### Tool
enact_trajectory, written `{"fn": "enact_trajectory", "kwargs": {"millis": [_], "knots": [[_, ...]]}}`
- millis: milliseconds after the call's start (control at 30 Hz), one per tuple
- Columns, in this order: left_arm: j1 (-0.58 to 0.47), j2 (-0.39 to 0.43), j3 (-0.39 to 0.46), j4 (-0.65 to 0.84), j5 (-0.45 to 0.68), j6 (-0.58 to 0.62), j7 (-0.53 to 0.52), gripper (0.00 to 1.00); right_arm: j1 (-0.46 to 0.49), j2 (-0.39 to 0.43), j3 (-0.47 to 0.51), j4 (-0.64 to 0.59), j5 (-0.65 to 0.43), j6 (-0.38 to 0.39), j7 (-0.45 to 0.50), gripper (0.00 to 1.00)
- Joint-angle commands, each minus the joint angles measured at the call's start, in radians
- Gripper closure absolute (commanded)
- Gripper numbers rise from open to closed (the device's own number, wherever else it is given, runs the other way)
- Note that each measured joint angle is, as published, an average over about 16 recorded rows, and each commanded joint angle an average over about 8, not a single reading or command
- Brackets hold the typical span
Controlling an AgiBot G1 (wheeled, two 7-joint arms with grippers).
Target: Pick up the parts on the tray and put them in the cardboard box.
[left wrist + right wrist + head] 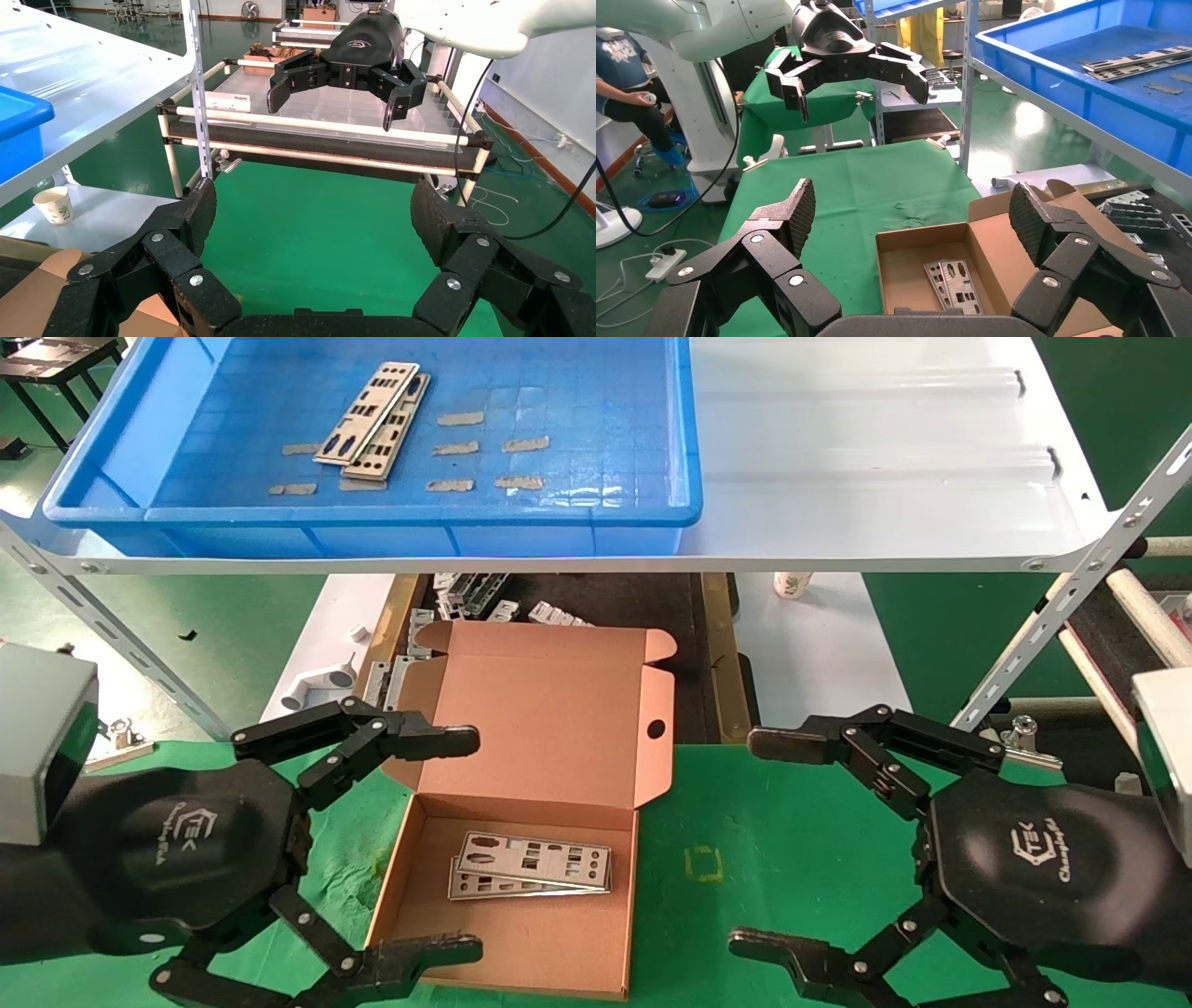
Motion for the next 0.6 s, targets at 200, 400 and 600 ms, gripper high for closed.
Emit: {"fn": "enact_trajectory", "kwargs": {"millis": [200,400,600], "knots": [[0.0,0.0,0.0,0.0,0.0,0.0,0.0,0.0,0.0,0.0,0.0,0.0,0.0,0.0,0.0,0.0],[0.0,0.0,0.0,0.0,0.0,0.0,0.0,0.0,0.0,0.0,0.0,0.0,0.0,0.0,0.0,0.07],[0.0,0.0,0.0,0.0,0.0,-0.001,0.0,0.0,0.0,0.0,0.0,0.0,0.0,0.0,0.0,0.79]]}}
